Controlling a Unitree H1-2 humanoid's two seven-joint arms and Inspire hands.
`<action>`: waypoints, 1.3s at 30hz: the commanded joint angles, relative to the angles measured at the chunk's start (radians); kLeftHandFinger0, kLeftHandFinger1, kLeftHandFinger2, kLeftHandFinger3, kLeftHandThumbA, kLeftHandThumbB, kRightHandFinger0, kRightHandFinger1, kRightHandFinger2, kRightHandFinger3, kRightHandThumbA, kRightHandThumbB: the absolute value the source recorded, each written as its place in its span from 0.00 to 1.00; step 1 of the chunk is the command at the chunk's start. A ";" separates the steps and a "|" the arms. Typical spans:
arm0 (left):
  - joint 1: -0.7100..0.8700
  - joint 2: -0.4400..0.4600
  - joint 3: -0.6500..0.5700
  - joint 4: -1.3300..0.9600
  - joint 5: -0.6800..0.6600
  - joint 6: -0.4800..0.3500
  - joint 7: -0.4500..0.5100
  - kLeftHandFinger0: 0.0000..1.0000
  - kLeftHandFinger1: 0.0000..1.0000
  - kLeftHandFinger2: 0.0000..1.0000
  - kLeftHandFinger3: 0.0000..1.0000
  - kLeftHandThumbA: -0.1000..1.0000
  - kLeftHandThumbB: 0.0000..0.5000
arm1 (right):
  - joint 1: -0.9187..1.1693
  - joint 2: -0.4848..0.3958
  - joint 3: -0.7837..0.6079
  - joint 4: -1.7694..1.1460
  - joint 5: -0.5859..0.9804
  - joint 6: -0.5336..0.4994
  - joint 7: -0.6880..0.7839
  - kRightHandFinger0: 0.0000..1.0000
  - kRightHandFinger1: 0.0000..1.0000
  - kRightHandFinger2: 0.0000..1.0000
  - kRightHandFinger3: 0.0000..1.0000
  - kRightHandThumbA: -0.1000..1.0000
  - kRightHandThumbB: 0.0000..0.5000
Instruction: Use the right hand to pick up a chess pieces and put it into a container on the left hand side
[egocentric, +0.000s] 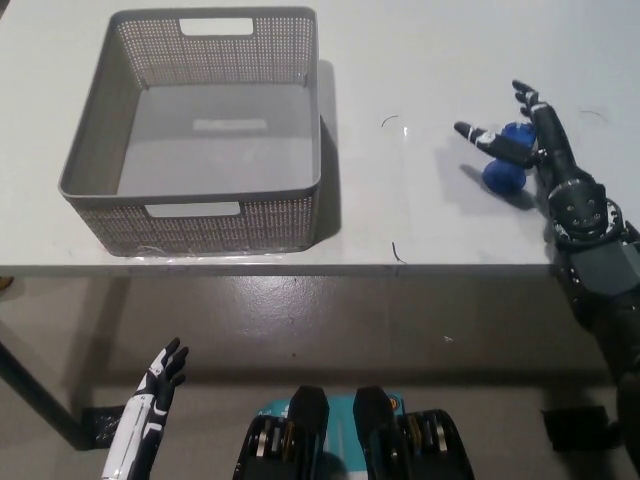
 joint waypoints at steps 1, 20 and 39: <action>-0.010 0.017 0.001 -0.011 -0.010 -0.049 -0.004 1.00 1.00 1.00 1.00 1.00 0.42 | -0.084 -0.036 0.009 0.035 0.009 -0.083 -0.048 1.00 1.00 1.00 1.00 1.00 0.81; -0.009 0.021 0.003 0.003 -0.016 -0.049 -0.004 1.00 1.00 1.00 1.00 1.00 0.46 | -0.105 -0.063 0.019 0.084 0.024 -0.089 -0.039 1.00 1.00 1.00 1.00 1.00 0.72; -0.001 0.023 -0.005 0.005 -0.018 -0.063 -0.013 1.00 1.00 1.00 1.00 1.00 0.42 | -0.093 -0.036 0.053 0.150 0.011 -0.074 -0.030 1.00 1.00 1.00 1.00 1.00 0.76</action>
